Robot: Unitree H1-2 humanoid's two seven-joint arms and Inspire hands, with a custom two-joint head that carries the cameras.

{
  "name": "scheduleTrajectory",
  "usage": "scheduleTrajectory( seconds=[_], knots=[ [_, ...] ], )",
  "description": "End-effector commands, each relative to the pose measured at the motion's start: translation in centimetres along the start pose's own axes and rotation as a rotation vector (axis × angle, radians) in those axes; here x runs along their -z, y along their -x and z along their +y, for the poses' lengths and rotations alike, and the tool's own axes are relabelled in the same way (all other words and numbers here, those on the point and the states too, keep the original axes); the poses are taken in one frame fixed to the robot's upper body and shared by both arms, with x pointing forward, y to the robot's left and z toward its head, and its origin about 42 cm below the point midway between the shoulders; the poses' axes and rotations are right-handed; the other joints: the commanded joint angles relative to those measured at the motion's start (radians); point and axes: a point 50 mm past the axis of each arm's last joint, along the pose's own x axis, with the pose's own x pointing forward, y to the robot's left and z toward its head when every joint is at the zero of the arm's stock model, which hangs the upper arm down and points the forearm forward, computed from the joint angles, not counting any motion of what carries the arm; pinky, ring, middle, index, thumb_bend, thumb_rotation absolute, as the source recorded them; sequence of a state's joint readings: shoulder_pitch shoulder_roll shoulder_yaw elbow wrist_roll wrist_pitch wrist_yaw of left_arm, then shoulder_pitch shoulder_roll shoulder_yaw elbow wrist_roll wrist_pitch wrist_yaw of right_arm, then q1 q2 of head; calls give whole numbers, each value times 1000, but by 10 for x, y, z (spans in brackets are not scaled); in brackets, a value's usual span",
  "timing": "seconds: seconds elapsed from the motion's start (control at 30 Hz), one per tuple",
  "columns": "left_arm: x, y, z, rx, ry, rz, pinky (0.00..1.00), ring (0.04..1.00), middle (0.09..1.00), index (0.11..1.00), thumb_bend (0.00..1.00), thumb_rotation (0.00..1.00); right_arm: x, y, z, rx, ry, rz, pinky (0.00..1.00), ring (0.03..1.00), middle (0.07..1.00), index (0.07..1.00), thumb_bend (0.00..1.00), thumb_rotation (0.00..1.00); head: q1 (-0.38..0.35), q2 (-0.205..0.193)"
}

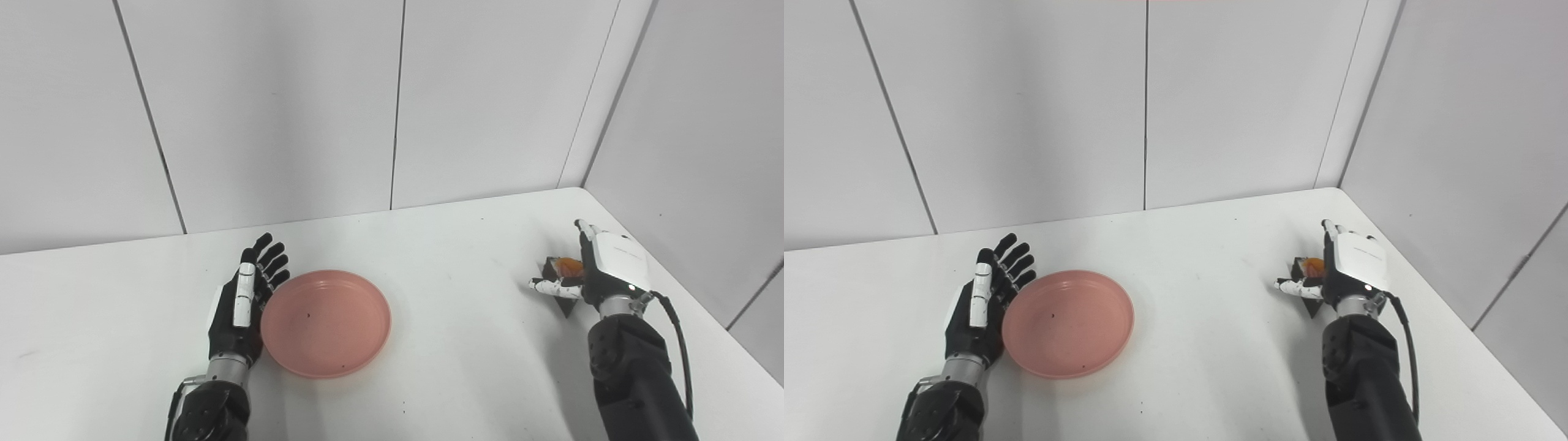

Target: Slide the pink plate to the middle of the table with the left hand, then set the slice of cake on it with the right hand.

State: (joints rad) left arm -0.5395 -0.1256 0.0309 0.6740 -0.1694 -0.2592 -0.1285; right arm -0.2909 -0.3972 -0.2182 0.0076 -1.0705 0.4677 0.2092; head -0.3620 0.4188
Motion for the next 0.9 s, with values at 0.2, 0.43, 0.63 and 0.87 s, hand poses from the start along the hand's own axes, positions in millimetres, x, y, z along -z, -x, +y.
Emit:
scheduleTrajectory(
  seconds=[0.2,0.43,0.63,0.87],
  knots=[
    [39,38,23,-50,3,93,852,876,874,860,769,925,5,-18,-12,47,17,-4,762,848,881,887,819,576,3,8],
    [37,38,20,-53,-3,93,853,878,876,863,760,934,-1,-23,0,-11,15,-15,766,859,875,831,794,520,3,18],
    [36,38,18,-46,11,93,865,890,884,871,749,931,-5,-22,7,-12,-84,-66,317,402,521,715,579,73,6,20],
    [36,39,16,-44,4,89,863,888,885,872,730,940,-9,-20,11,119,-200,-108,145,213,470,492,527,0,14,27]
  ],
)
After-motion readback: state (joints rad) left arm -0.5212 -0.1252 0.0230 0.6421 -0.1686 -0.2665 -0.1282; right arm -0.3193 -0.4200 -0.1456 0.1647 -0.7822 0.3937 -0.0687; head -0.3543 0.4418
